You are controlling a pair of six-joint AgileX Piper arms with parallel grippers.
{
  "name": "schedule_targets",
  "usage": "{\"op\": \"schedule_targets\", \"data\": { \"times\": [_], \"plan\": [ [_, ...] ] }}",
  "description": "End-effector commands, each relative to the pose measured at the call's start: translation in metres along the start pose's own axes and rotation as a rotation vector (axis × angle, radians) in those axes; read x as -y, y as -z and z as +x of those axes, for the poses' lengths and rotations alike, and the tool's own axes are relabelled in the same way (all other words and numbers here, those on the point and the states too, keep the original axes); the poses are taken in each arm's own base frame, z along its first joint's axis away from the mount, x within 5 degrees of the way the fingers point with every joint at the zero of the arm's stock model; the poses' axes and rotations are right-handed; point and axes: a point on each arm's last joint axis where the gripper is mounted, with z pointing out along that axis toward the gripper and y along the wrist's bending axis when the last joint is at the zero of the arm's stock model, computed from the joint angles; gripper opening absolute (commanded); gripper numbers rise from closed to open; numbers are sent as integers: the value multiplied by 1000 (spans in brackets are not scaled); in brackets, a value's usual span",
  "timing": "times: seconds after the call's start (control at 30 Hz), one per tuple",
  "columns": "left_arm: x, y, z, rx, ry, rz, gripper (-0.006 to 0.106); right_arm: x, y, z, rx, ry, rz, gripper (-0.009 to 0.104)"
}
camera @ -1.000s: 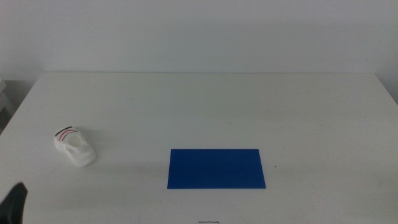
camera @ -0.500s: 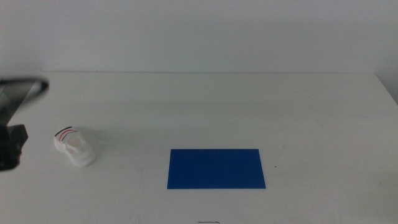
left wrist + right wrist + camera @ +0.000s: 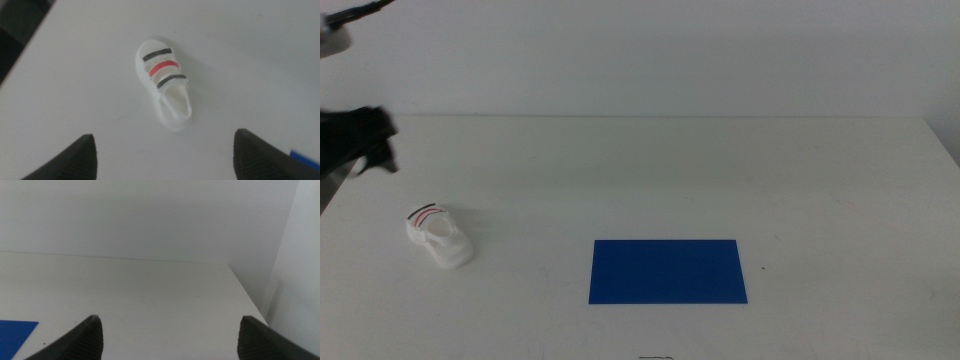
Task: Use one arm to grab the shoe from the table and place it on the mat.
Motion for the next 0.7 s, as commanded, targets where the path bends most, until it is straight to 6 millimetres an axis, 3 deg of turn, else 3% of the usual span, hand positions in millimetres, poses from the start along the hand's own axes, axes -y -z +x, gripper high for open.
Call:
{"op": "schedule_targets", "data": {
  "times": [0.0, 0.3, 0.67],
  "plan": [
    [13, -8, -23, 24, 91, 27, 94, 1, 3, -14, 113, 13, 8, 94],
    [34, -92, -49, -190, 172, -63, 94, 1, 3, -14, 113, 13, 8, 94],
    [36, -162, -36, -344, 190, -123, 94, 1, 3, -14, 113, 13, 8, 94]
  ]
}}
